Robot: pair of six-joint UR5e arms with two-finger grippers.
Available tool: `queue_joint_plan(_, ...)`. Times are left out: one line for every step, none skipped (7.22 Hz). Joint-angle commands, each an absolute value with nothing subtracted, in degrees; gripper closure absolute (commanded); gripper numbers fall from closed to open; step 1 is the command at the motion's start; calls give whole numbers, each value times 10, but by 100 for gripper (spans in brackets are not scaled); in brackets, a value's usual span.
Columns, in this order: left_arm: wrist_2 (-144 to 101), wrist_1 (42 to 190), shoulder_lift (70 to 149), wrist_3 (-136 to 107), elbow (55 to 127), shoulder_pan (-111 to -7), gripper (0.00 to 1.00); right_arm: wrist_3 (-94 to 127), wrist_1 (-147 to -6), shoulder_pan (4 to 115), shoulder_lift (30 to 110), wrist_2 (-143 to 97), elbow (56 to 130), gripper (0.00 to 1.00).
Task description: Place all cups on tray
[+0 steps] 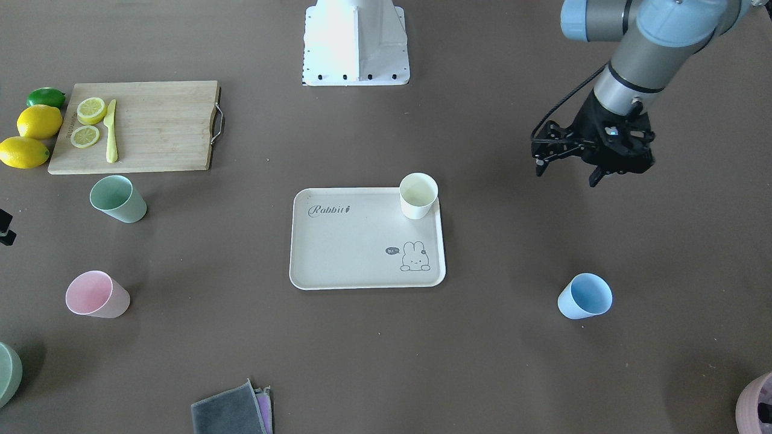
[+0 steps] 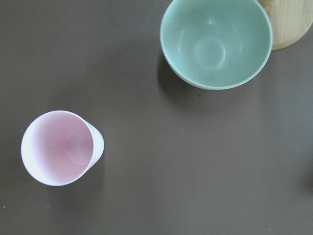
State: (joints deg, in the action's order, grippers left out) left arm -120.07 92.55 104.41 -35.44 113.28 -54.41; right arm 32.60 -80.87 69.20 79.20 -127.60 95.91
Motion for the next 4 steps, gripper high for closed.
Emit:
queue_joint_plan(-1204,957,991,-300,1133,-569,2,342,-809,655,745,-1271,915,7)
queue_joint_plan(-1204,977,978,-300,1131,-569,2,342,-797,650,710,-1268,872,9)
queue_joint_plan(-1204,995,967,-301,1130,-569,2,342,-759,648,690,-1265,828,10)
queue_joint_plan(-1204,1009,961,-301,1128,-569,2,343,-739,648,679,-1264,803,11)
